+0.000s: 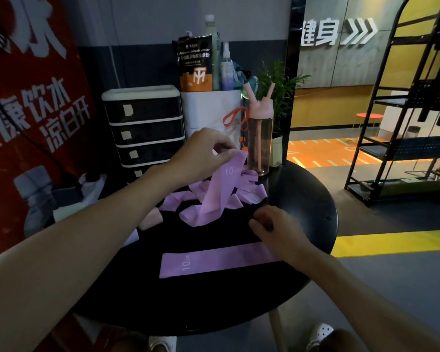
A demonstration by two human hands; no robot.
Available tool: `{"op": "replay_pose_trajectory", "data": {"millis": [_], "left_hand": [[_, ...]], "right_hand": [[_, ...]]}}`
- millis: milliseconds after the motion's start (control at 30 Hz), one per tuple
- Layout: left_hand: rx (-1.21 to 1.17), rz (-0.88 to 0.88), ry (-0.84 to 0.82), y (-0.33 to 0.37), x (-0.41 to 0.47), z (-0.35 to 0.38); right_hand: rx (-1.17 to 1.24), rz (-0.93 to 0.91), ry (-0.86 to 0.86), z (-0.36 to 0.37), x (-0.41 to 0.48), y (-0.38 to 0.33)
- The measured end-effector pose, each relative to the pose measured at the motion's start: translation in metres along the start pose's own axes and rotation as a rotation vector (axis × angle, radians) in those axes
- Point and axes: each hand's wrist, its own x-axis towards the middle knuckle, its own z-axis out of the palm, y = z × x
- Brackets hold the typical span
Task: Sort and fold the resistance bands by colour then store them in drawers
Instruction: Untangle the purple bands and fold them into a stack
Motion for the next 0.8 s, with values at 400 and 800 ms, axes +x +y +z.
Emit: {"op": "replay_pose_trajectory", "data": {"millis": [400, 800], "left_hand": [[-0.291, 0.0, 0.218, 0.047, -0.001, -0.059], [-0.409, -0.218, 0.316, 0.033, -0.011, -0.077]], "right_hand": [[0.638, -0.081, 0.09, -0.049, 0.02, -0.085], [0.792, -0.001, -0.243, -0.042, 0.003, -0.073]]}}
